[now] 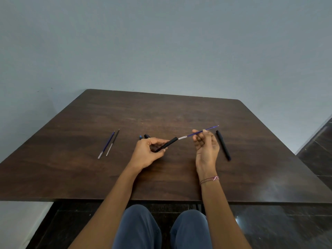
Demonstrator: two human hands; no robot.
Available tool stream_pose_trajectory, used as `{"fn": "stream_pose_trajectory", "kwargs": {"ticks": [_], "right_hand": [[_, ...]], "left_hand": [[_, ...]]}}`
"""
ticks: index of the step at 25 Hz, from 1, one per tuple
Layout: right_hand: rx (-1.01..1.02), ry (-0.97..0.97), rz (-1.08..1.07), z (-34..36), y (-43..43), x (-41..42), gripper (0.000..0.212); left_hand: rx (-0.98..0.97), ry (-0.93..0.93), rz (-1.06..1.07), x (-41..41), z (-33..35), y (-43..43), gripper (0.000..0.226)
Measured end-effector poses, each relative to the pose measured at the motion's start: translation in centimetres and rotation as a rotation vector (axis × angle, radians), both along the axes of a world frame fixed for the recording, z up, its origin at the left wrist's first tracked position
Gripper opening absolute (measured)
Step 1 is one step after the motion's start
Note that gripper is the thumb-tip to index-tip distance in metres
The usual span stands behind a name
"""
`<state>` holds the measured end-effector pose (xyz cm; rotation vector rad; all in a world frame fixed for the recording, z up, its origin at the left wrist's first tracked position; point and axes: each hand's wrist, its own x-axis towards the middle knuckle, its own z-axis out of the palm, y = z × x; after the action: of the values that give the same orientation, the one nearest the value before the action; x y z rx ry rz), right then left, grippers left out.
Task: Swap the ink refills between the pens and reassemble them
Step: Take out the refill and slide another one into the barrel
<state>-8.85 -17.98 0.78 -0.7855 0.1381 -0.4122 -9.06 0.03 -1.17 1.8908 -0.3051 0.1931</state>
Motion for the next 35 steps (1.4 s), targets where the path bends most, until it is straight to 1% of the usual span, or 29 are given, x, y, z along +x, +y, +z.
{"fn": "stream_pose_trajectory", "kwargs": {"ticks": [5,16,20,22,24,29,31,33,35], "right_hand": [[-0.029,-0.018,-0.038,-0.1,0.1,0.0,0.013],[-0.079,-0.039,-0.037,-0.1,0.2,-0.1,0.019],[-0.142,-0.050,-0.045,-0.4,0.3,0.0,0.018],[-0.214,-0.045,-0.042,-0.5,0.4,0.0,0.014],[-0.331,-0.033,-0.041,-0.6,0.6,-0.1,0.012],[-0.768,-0.040,-0.036,-1.6,1.2,0.0,0.014],[-0.908,-0.046,-0.003,-1.9,1.3,0.0,0.011],[-0.951,-0.043,0.024,-2.1,1.5,0.0,0.009],[-0.928,-0.043,0.027,-2.2,1.6,0.1,0.008]], "left_hand": [[0.088,0.040,-0.002,0.1,0.3,0.0,0.027],[0.016,0.102,0.034,-0.2,0.3,0.0,0.023],[0.007,0.115,0.027,-0.3,0.4,-0.1,0.023],[0.020,0.114,0.025,-0.3,0.4,0.0,0.023],[0.019,0.110,0.020,-0.3,0.4,0.0,0.022],[-0.027,0.089,-0.007,0.0,-0.1,0.1,0.018],[-0.027,0.089,-0.008,0.1,-0.2,0.0,0.018],[-0.041,0.087,-0.009,0.0,-0.1,-0.1,0.016],[-0.062,0.089,-0.015,-0.1,0.0,-0.2,0.014]]}}
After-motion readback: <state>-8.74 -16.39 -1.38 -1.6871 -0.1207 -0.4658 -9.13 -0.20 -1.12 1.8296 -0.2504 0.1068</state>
